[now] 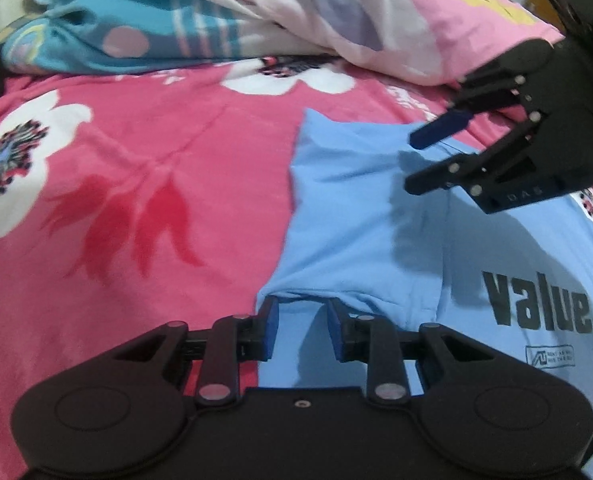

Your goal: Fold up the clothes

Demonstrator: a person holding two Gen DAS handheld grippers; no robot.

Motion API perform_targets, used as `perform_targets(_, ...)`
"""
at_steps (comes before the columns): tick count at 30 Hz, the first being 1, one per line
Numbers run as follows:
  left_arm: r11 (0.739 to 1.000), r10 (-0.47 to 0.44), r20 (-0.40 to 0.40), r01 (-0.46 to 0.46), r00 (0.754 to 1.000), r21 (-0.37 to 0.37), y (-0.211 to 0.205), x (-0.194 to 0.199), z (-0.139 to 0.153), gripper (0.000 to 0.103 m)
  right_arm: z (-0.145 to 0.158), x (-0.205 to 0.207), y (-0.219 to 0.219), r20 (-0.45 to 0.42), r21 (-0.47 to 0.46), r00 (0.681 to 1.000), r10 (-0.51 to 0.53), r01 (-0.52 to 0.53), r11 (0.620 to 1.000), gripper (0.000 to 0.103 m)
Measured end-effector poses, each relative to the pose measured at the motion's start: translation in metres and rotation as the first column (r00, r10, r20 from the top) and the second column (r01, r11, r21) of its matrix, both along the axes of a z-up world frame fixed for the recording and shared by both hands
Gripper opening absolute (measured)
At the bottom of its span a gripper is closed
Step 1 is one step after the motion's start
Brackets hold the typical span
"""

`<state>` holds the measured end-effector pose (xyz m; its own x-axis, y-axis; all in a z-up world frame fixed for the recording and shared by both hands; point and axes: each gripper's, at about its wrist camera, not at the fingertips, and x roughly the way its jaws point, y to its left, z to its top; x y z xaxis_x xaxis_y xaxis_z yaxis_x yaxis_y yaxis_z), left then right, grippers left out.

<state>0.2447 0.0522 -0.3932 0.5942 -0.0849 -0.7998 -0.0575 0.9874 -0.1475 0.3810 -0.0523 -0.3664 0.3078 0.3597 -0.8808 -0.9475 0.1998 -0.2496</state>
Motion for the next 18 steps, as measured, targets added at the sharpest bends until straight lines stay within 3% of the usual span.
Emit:
perform_targets(8, 0.999, 0.046, -0.043, -0.046, 0.998, 0.001, 0.009, -0.017, 0.009, 0.025, 0.001, 0.002, -0.003, 0.013, 0.000, 1.000, 0.003, -0.003, 1.000, 0.037)
perform_targets(12, 0.998, 0.047, -0.004, -0.047, 0.999, -0.045, 0.016, -0.023, 0.027, 0.025, 0.010, 0.007, -0.006, 0.029, 0.016, 0.999, -0.014, 0.013, 1.000, 0.037)
perform_targets(18, 0.992, -0.060, 0.066, 0.066, 0.996, -0.103, -0.003, 0.007, 0.031, 0.025, 0.021, 0.000, -0.008, 0.006, 0.041, 1.000, -0.010, 0.010, 0.999, 0.037)
